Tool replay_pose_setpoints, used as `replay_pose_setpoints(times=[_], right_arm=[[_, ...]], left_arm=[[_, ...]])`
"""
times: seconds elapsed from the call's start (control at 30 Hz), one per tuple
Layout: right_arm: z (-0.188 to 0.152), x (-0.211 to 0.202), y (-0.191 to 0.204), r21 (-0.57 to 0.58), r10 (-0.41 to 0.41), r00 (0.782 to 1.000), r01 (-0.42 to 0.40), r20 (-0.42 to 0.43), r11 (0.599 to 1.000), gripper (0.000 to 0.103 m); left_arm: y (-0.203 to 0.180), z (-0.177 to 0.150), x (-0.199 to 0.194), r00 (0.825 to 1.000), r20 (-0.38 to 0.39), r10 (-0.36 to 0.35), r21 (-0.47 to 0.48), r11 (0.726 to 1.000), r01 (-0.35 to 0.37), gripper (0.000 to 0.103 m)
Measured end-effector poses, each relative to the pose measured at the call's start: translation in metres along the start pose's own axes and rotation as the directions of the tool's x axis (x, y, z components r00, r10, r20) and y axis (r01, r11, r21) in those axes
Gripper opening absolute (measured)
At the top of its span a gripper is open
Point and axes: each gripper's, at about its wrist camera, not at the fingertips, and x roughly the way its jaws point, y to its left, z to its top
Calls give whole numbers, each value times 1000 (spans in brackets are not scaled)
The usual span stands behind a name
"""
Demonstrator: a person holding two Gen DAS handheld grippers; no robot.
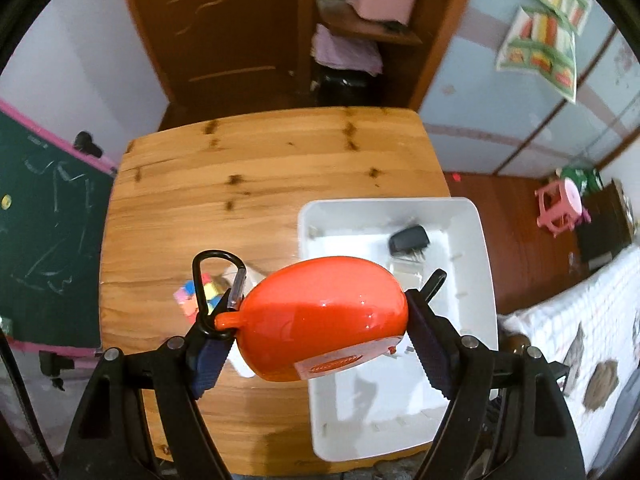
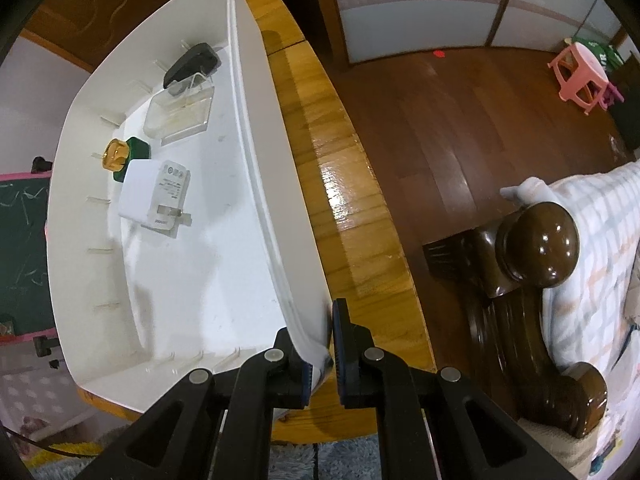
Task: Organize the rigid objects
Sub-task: 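Carry the orange case with the left tool into the bin and release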
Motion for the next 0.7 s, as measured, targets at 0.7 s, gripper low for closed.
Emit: replay_pose_setpoints(times=[0.7], right_arm=[[4,-4,6,-103,-8,1000,11,23,995,8]], left_arm=[[-60,27,144,968,-209,138,86,989,-122,82]])
